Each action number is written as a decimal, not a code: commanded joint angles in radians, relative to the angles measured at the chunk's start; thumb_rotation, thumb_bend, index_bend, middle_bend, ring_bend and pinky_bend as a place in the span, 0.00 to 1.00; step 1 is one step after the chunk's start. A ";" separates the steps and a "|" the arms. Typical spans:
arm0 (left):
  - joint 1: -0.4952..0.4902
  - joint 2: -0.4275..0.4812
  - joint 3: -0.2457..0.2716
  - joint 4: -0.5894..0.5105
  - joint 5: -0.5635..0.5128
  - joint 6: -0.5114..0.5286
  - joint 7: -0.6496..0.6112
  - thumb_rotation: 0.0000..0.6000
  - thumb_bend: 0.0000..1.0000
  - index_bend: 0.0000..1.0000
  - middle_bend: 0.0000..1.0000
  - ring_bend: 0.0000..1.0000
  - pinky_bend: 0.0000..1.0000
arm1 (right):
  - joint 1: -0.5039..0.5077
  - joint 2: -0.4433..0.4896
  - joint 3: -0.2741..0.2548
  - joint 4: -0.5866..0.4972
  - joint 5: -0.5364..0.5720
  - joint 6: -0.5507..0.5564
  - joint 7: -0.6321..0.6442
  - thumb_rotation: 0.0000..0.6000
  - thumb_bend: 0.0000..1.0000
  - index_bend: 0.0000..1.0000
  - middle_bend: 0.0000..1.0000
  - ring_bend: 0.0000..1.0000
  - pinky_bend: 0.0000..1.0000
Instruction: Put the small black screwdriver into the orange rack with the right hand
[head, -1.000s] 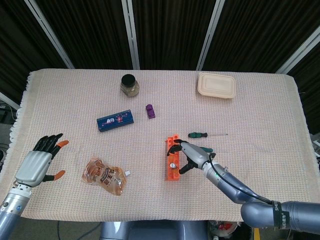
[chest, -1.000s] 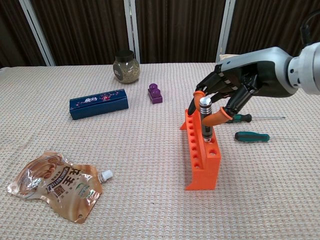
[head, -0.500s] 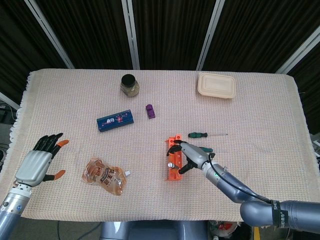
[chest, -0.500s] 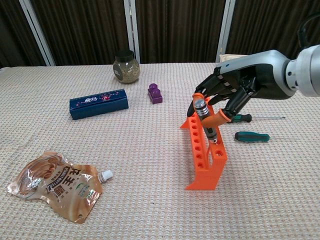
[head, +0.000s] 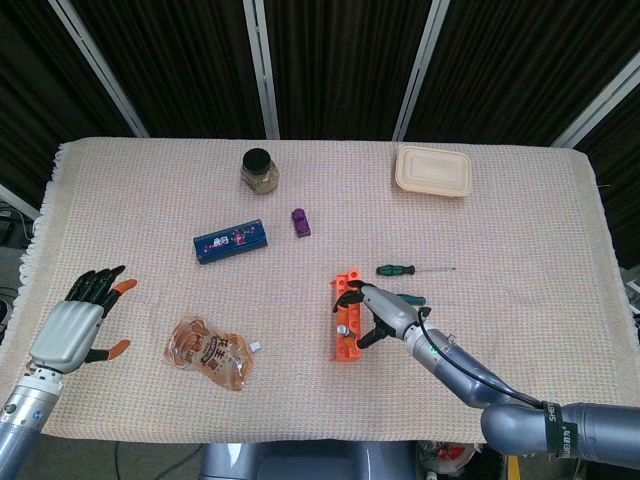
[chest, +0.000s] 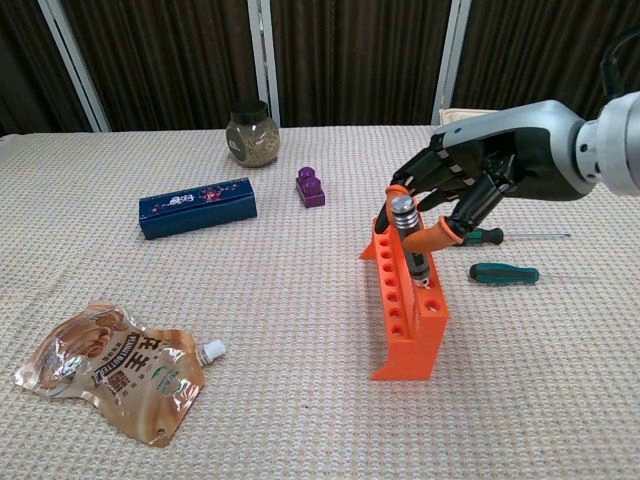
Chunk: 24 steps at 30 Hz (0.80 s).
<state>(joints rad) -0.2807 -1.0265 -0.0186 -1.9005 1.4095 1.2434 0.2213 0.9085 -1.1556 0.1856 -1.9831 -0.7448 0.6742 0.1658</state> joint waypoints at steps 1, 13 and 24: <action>0.000 0.001 0.000 -0.002 0.002 0.001 0.000 1.00 0.21 0.14 0.00 0.00 0.00 | -0.005 0.003 0.000 -0.003 -0.006 0.001 0.002 1.00 0.30 0.52 0.29 0.00 0.00; 0.006 0.008 0.002 -0.012 0.008 0.012 0.000 1.00 0.21 0.14 0.00 0.00 0.00 | -0.028 0.023 0.008 -0.017 -0.045 -0.008 0.022 1.00 0.30 0.41 0.27 0.00 0.00; 0.012 0.016 0.000 -0.018 0.020 0.029 -0.005 1.00 0.21 0.14 0.00 0.00 0.00 | -0.078 0.080 0.037 -0.059 -0.110 0.013 0.068 1.00 0.30 0.40 0.27 0.00 0.00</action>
<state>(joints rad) -0.2697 -1.0110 -0.0185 -1.9189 1.4283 1.2716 0.2163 0.8392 -1.0858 0.2149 -2.0332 -0.8446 0.6801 0.2244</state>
